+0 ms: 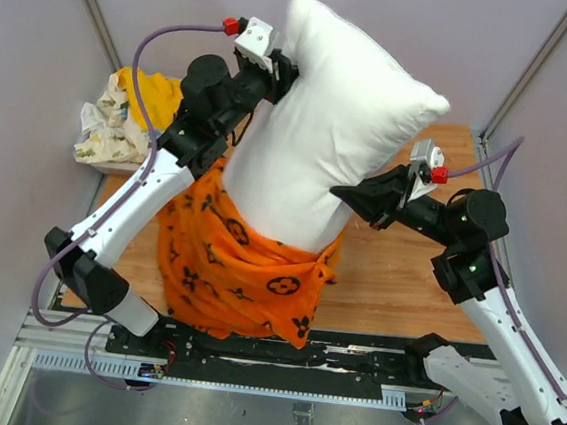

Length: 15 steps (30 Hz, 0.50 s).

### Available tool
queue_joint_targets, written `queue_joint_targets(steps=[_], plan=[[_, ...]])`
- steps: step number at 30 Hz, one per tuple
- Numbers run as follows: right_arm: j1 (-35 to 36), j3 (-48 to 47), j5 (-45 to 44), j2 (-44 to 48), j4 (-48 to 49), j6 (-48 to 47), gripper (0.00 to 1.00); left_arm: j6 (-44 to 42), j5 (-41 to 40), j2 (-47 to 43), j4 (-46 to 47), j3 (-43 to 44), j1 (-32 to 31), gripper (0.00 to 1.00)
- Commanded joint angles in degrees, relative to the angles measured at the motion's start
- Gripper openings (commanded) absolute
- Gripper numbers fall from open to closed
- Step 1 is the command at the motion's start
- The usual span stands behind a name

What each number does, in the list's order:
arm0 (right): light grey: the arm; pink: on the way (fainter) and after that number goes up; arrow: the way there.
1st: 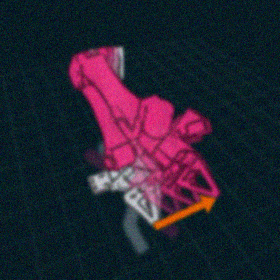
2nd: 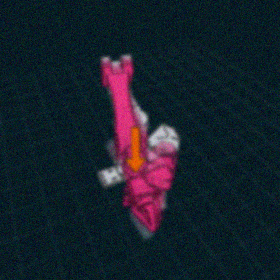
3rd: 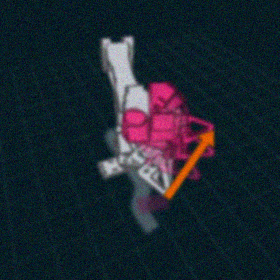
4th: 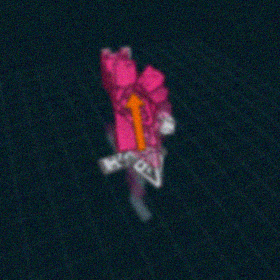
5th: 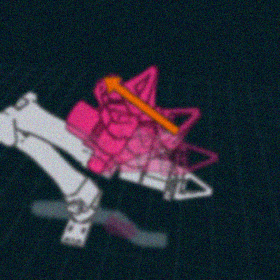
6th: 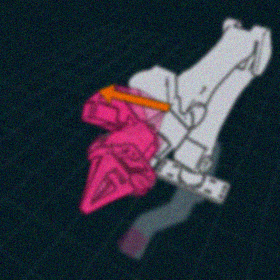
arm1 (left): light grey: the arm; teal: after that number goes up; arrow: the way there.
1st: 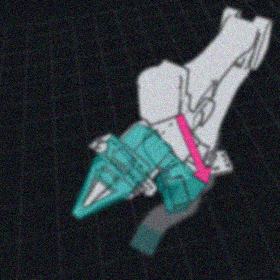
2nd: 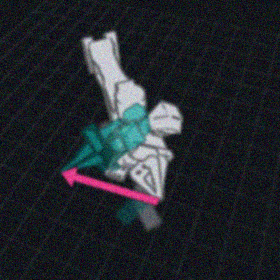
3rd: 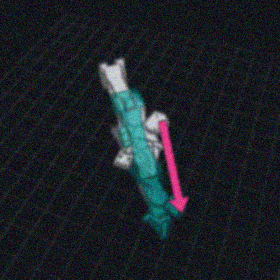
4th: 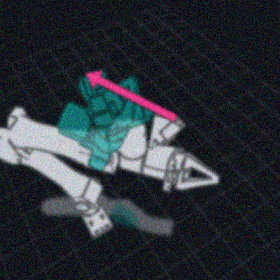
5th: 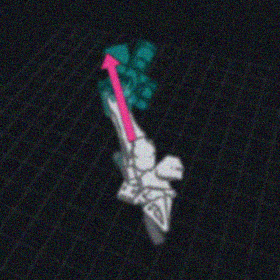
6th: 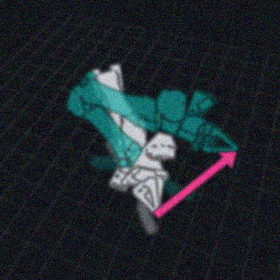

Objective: Remove the pillowcase from the pillow
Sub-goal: Remove the pillow from the pillowcase.

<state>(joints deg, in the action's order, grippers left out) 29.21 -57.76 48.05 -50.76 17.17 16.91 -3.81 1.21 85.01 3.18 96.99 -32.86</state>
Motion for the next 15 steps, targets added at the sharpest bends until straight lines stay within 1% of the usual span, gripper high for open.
queue_joint_targets(steps=[1, 2, 3, 4, 6, 8, 10, 12, 13, 15], plan=[[-0.4, 2.1, -30.5, 4.7, -4.1, -3.3, 0.01, 0.7, -12.7, 3.4, 2.0, 5.5, 0.4, 0.92], [-0.8, 3.5, -37.9, 5.2, -4.3, -2.4, 0.01, 0.9, -13.2, 4.9, -0.7, 8.3, 0.6, 0.98], [-1.1, 4.8, -45.1, 5.7, -4.8, -1.6, 0.01, 1.0, -13.9, 6.4, -3.7, 10.9, 0.8, 0.99], [-1.2, 5.7, -50.2, 5.8, -6.2, -1.1, 0.01, 0.9, -14.1, 7.4, -6.4, 13.1, 0.8, 0.99], [-1.3, 6.3, -57.3, 5.3, -8.7, -0.4, 0.01, 0.6, -12.6, 6.8, -7.1, 11.8, 0.8, 0.99], [-1.4, 6.4, -60.8, 4.4, -10.0, 0.0, 0.01, 0.0, -8.2, 3.9, -5.0, 6.7, 0.8, 0.99], [-1.3, 6.4, -62.3, 3.6, -10.2, -0.2, 0.01, -0.5, -2.1, -0.4, -2.5, -0.3, 0.8, 0.99], [-1.3, 6.5, -63.2, 3.2, -10.2, -0.7, 0.01, -0.2, 4.5, -5.3, -1.4, -7.4, 0.7, 0.99], [-1.3, 6.5, -63.6, 3.2, -10.2, -0.8, 0.01, 0.1, 8.2, -9.1, -0.8, -11.5, 0.5, 0.99], [-1.3, 6.8, -64.9, 3.3, -10.6, -0.9, 0.01, -0.4, 13.5, -15.1, 1.8, -20.7, -1.8, 0.99]])
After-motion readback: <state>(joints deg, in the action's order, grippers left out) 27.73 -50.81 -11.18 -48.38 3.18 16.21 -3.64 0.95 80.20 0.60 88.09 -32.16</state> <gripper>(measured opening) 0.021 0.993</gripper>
